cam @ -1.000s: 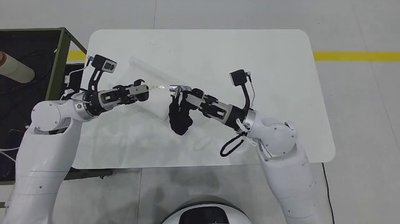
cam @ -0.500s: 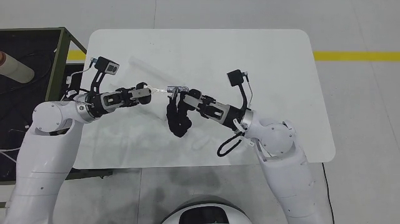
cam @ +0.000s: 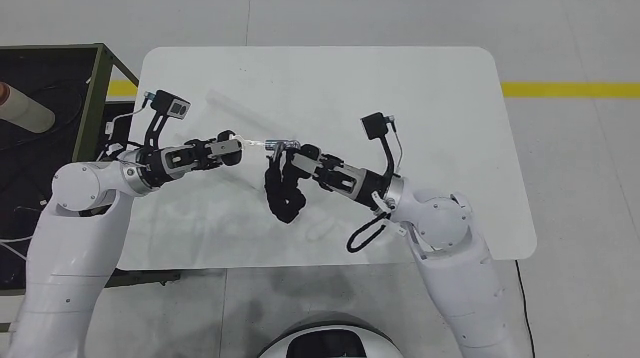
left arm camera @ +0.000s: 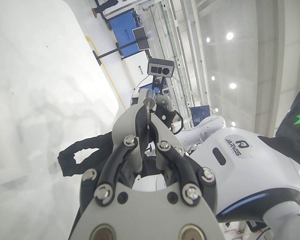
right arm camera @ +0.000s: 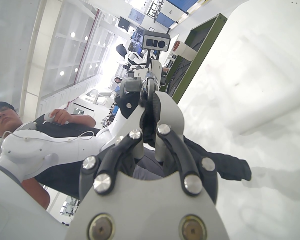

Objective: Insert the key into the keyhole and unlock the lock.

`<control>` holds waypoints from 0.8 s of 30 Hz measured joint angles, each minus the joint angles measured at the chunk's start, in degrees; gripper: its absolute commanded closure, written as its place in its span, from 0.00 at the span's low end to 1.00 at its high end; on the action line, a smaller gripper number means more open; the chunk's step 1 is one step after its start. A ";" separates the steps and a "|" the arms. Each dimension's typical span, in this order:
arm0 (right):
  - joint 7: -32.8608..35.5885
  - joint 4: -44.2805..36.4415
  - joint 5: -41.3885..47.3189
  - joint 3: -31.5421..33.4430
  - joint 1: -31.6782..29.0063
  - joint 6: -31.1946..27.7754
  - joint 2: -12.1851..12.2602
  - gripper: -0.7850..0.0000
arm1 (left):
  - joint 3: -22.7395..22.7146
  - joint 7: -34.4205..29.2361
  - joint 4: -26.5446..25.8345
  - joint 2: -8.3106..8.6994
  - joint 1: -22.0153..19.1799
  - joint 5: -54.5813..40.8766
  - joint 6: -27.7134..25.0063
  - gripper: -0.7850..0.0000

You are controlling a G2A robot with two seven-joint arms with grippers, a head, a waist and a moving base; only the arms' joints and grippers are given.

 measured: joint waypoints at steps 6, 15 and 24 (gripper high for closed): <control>-0.52 0.06 0.19 -0.48 0.27 0.16 0.31 1.00 | 0.03 -0.33 -0.01 -0.06 0.01 0.06 0.22 1.00; -0.74 0.46 0.79 -1.18 0.83 0.21 0.73 1.00 | -0.09 -0.88 -0.02 -0.14 0.08 -0.43 0.25 1.00; -0.28 1.32 2.40 -2.04 1.63 0.16 1.06 1.00 | 0.42 -1.28 -0.02 -0.29 -0.11 -0.09 0.46 1.00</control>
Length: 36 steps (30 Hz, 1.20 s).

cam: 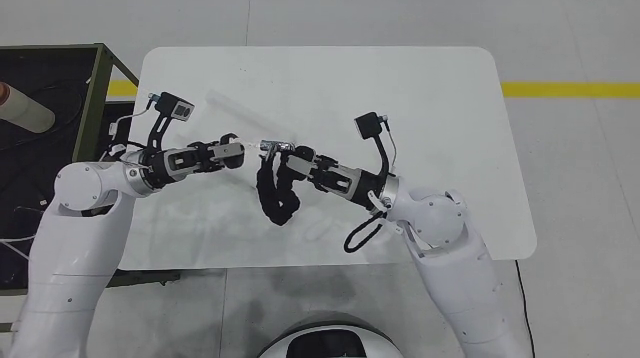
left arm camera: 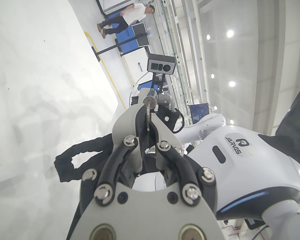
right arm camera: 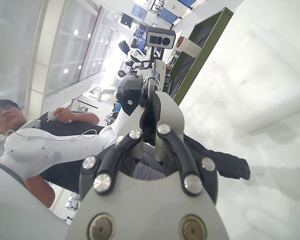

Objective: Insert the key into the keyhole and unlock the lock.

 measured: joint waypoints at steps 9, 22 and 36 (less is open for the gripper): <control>1.33 0.57 0.37 -0.09 0.82 -0.58 0.47 1.00 | 0.38 -2.82 0.08 -0.02 -0.45 -0.90 1.69 1.00; 4.66 1.79 4.05 -0.60 2.16 -0.84 1.01 1.00 | 0.66 -7.27 2.47 0.01 -2.43 -3.34 5.86 1.00; 4.54 2.83 4.70 -1.71 3.24 -0.30 1.24 1.00 | 1.33 -8.49 2.55 -0.19 -2.49 -2.93 5.19 1.00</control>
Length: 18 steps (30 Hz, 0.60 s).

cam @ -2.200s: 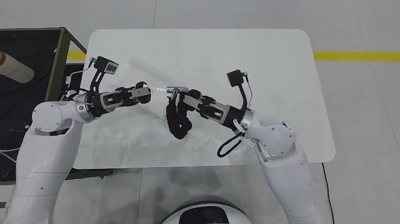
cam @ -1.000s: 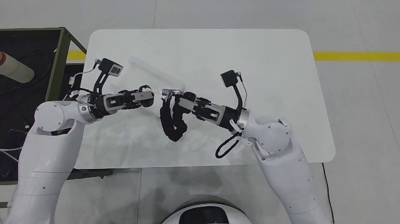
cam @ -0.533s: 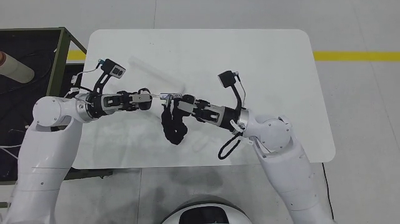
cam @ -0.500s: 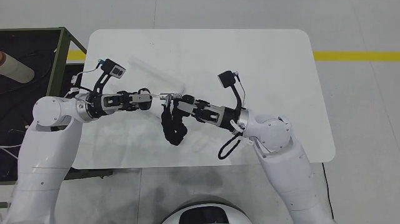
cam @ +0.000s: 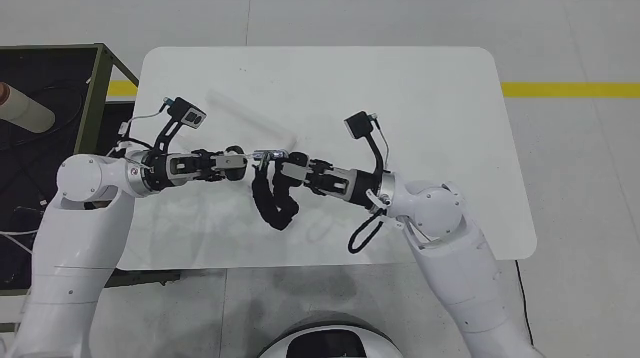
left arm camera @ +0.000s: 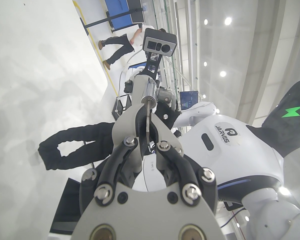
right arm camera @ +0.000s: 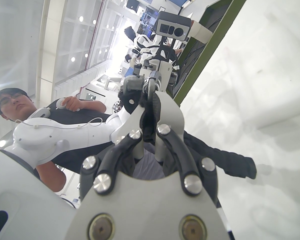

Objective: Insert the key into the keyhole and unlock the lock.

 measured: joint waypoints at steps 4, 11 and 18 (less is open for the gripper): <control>0.15 0.34 1.09 -0.06 0.22 0.02 0.06 1.00 | -0.21 -0.03 0.24 -0.04 -0.05 -0.48 0.47 0.00; 0.93 2.33 6.18 0.84 0.71 -0.72 0.15 1.00 | -1.86 -0.41 1.07 -0.02 -0.12 -3.58 1.06 0.00; 2.70 4.55 11.18 1.68 1.53 -1.31 0.28 1.00 | -3.28 -0.83 2.84 0.04 -0.43 -5.12 1.01 0.62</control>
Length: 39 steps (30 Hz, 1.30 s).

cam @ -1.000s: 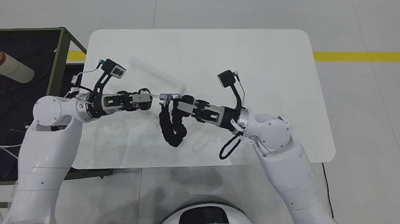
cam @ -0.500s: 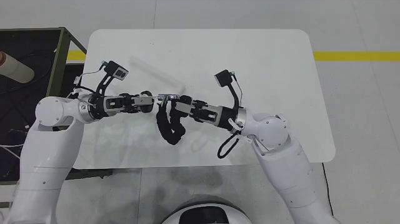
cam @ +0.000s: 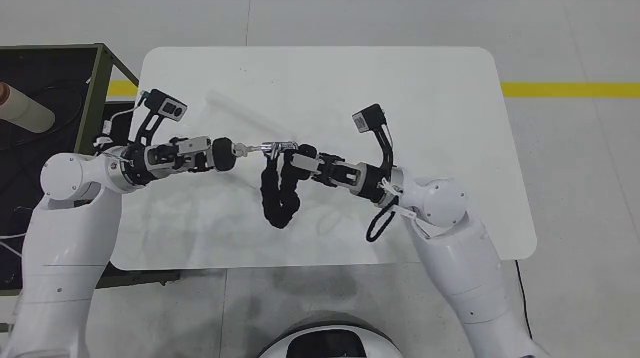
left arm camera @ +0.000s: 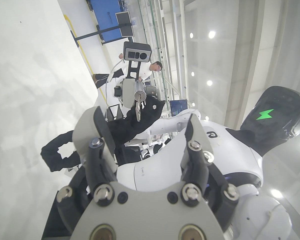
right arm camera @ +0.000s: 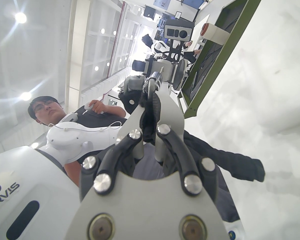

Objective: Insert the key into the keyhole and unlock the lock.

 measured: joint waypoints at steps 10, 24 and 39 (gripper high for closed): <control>-0.09 0.36 -0.04 -0.64 0.31 0.05 0.09 1.00 | 1.43 1.11 -0.53 -0.36 -0.17 1.67 -1.71 1.00; -0.56 -0.75 -2.84 -1.05 -0.12 0.32 0.39 1.00 | 1.94 1.23 -1.49 -0.55 -0.07 3.51 -2.28 1.00; -2.61 -3.52 -9.85 -1.73 -0.82 1.74 0.82 1.00 | 1.34 2.28 -3.15 -0.43 0.98 7.46 -3.01 1.00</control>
